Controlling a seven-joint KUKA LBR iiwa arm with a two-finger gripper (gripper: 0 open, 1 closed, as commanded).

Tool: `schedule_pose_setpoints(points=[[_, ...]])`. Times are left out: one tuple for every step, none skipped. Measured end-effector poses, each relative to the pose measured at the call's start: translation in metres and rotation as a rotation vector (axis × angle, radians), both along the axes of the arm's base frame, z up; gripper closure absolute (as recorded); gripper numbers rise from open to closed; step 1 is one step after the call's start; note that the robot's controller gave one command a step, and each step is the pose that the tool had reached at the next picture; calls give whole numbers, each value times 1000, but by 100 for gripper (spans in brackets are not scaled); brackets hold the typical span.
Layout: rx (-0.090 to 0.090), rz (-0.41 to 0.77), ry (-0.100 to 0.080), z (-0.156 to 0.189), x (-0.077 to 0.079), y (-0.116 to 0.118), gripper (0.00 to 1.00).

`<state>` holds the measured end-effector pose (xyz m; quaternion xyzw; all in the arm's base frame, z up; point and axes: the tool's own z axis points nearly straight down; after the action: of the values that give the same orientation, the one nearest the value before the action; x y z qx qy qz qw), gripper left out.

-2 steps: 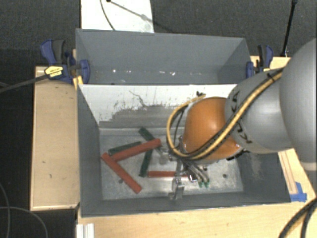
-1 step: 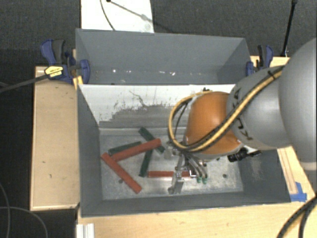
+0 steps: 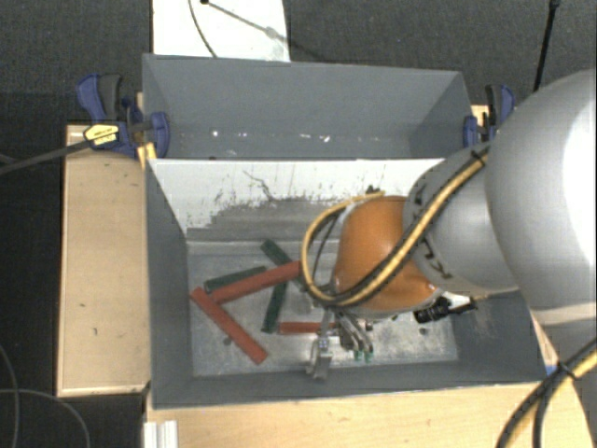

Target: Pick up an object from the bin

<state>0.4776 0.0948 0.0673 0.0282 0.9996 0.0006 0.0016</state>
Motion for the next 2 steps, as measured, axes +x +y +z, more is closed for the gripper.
schedule_pose_setpoints(points=[[0,-2,-4,-1,3,0,0],[-1,-3,4,-2,0,0,100]])
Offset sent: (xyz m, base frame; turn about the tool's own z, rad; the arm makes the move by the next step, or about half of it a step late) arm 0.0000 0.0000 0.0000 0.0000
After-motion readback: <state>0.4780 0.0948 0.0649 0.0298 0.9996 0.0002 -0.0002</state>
